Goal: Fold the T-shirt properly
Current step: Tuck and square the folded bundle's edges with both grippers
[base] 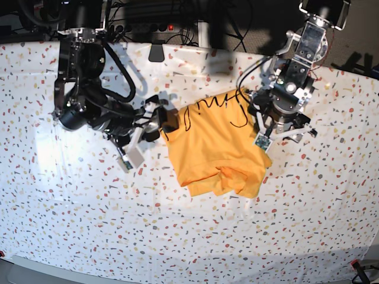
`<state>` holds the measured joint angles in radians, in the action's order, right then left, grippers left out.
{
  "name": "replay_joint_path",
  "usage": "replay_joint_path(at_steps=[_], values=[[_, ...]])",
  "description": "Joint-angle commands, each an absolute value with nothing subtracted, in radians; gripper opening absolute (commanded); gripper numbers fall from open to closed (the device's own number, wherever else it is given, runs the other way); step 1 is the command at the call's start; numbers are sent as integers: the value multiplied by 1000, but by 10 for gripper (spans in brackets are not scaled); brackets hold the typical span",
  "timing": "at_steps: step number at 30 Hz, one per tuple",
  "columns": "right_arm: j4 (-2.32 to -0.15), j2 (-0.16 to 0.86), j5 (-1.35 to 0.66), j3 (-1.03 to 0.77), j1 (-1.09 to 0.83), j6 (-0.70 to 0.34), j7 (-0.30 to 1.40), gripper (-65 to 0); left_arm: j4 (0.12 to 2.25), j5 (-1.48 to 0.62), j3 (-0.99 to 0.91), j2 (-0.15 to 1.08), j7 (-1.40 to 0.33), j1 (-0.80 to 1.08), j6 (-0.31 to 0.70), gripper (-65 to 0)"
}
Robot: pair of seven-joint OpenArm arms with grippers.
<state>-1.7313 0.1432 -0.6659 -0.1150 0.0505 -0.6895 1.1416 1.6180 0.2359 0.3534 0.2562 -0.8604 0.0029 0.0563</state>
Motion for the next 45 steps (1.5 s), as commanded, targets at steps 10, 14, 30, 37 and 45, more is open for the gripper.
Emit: replay_joint_path(at_steps=[10, 14, 30, 37, 45], values=[[-1777, 147, -685, -311, 88, -698, 1084, -326, 1630, 19, 350, 324, -854, -78, -51, -283], [-1763, 147, -677, -278, 88, -698, 1081, -326, 1630, -8, 350, 294, -820, -79, 1, -283], [-1618, 99, -457, 13, 85, -698, 1032, -326, 1630, 288, 348, 318, -950, -133, -277, -283], [-1610, 23, -585, 43, 85, -698, 1081, -326, 1630, 287, 348, 353, -978, -133, -277, -283], [-1617, 14, -580, 22, 86, -698, 1085, -326, 1636, 291, 347, 397, -981, -121, -320, -283]])
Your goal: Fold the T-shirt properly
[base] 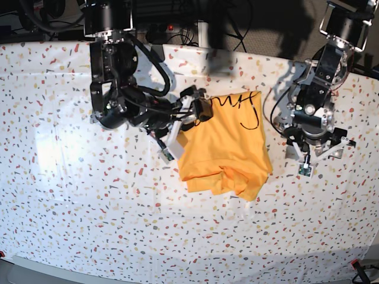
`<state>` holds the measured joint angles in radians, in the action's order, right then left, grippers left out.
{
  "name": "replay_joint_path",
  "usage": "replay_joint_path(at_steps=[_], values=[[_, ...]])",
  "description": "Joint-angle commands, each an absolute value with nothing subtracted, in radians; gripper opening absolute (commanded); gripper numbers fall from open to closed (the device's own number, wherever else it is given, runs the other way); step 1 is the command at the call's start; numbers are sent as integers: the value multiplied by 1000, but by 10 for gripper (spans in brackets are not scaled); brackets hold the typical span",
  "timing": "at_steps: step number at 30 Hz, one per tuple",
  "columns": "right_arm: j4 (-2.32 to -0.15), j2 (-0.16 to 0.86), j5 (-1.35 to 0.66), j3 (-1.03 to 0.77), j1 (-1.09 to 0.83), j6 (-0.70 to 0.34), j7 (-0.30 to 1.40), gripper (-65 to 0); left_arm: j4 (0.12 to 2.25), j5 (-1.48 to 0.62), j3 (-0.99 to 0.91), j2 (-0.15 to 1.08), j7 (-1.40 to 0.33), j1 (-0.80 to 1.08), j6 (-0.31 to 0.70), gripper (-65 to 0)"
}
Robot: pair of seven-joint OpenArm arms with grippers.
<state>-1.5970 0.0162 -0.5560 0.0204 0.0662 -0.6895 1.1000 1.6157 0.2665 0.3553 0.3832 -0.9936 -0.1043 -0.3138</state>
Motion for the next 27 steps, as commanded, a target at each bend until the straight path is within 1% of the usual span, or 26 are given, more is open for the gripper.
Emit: replay_joint_path(at_steps=[1, 2, 6, 10, 12, 14, 16, 19, 23, 27], values=[[-1625, 17, -580, 12, 85, -698, 1084, -326, 1645, 292, 347, 406, -969, -116, -340, -283], [-1637, 20, -580, -4, 85, -698, 1081, -326, 1659, 292, 347, 417, -970, -110, -355, -283], [-1694, 19, -593, -101, 85, -698, 1083, -326, 1757, 287, 347, 471, -972, -66, -356, -283], [-1744, 20, -677, -223, 68, -698, 1137, -326, 1901, 289, 347, 519, -972, 25, -356, -283], [-1771, 34, -731, -281, 35, -698, 1137, -326, 1977, 318, 347, 525, -976, 85, -356, -283], [-1808, 42, -754, -330, -9, -698, 1137, -326, 2041, 387, 341, 524, -1009, 146, -359, -283], [-1855, 52, -768, -368, -65, -698, 1137, -326, 2094, 449, 327, 524, -1036, 213, -393, -283], [-1933, 75, -771, -424, -156, -698, 1137, -326, 2152, 510, 301, 524, -1053, 315, -411, -283], [-2045, 109, -809, -501, -293, -698, 1137, -326, 2193, 560, 262, 524, -1081, 445, -421, -283], [-2163, 113, -824, -569, -445, -698, 1137, -326, 2194, 598, 236, 524, -1085, 574, -444, -283]])
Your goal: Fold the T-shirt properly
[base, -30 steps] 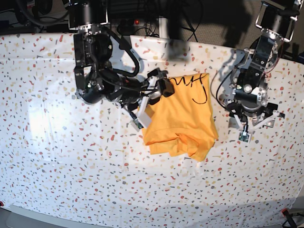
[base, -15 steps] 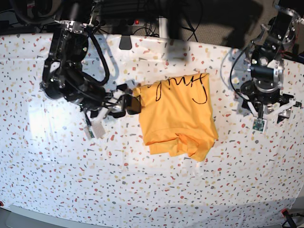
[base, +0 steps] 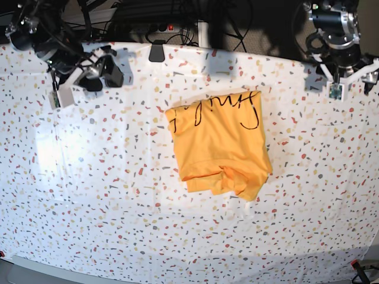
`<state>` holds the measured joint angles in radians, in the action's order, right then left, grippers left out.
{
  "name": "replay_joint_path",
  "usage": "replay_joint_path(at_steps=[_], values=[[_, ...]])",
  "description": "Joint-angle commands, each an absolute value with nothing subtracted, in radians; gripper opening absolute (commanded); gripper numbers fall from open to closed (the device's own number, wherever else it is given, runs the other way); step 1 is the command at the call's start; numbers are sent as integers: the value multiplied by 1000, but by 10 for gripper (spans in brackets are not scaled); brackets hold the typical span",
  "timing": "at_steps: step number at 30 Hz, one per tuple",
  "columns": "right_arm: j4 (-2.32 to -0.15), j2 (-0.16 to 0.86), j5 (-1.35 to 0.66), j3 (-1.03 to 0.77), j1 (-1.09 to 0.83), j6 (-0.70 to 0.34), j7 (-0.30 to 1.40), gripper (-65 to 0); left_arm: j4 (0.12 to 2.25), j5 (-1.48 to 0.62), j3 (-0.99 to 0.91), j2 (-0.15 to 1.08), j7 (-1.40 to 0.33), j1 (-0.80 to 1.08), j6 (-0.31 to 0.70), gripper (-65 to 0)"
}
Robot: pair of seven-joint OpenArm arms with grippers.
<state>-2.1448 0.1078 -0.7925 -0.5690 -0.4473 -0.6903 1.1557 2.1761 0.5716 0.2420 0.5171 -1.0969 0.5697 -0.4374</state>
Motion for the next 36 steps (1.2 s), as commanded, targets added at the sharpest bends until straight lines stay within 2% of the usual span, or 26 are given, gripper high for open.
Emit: replay_joint_path(at_steps=[1, 7, 12, 17, 20, 22, 25, 28, 32, 36], values=[[-2190, 113, -824, -582, -485, -698, 1137, -326, 2194, 608, 236, 524, -1085, 606, -448, -283], [-2271, 113, -898, -599, -721, -698, 1137, -326, 2191, 628, 236, 492, -1073, 754, -468, -283], [-2267, 114, -834, -552, -863, -698, 1138, -326, 2085, 628, 236, 443, -1047, 813, -468, -283], [-2182, 136, -750, -469, -931, -698, 1139, -326, 1728, 516, 236, 394, -911, 793, -460, -283], [-2027, 181, -691, -385, -931, -698, 1121, -326, 1446, 449, 236, 358, -802, 726, -408, -283], [-1884, 223, -625, -315, -923, -698, 1048, -326, 1264, 432, 236, 329, -738, 662, -368, -283], [-1628, 291, -508, -209, -860, -698, 897, -326, 1034, 368, 236, 293, -653, 553, -263, -283], [-1358, 331, -439, -129, -732, -698, 841, -325, 879, 257, 236, 277, -567, 455, -67, -283], [-1026, 349, -414, -55, -520, -698, 815, -325, 769, 152, 236, 277, -382, 377, 196, -283], [-788, 346, -414, -14, -337, -698, 772, -326, 722, 122, 236, 275, -194, 346, 330, -283]])
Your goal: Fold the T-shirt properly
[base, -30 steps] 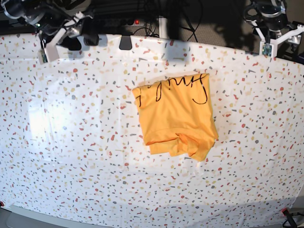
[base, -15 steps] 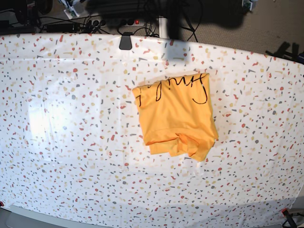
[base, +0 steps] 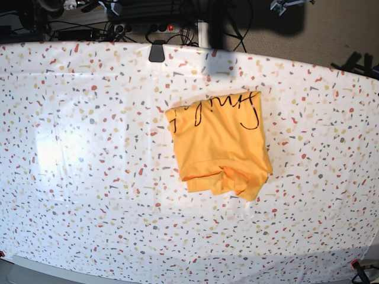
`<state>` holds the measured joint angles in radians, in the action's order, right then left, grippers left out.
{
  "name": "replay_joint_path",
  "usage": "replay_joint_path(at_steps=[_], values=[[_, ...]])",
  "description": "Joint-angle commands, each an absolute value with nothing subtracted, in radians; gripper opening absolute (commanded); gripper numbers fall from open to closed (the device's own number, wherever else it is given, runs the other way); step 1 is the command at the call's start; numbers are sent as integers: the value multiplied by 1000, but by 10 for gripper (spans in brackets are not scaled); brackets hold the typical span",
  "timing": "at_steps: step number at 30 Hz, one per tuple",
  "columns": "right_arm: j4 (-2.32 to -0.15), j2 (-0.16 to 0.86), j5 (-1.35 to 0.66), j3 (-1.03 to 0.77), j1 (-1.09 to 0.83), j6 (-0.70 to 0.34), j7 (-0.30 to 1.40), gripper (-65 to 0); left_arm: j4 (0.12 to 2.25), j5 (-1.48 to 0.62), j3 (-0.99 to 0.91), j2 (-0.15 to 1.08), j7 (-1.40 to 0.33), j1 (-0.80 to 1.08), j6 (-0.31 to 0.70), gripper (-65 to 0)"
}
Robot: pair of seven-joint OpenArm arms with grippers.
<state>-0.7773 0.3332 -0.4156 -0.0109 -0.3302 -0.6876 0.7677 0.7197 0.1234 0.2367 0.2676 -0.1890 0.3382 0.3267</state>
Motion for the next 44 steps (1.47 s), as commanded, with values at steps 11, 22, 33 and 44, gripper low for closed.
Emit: replay_joint_path(at_steps=[11, 22, 33, 44], values=[[-654, 346, -261, 21, -183, -625, 437, -326, 649, 134, 236, 199, 21, 337, 329, -283], [-654, 347, -262, 21, -186, -620, 355, -325, 648, 183, 236, 148, 16, 295, 329, -283], [-654, 352, -260, 21, -186, -620, 426, -326, 648, 242, 234, 49, 19, 251, 269, -294], [-654, 352, -261, 21, -185, -620, 445, -325, 648, 242, 234, 50, 30, 252, 269, -293]])
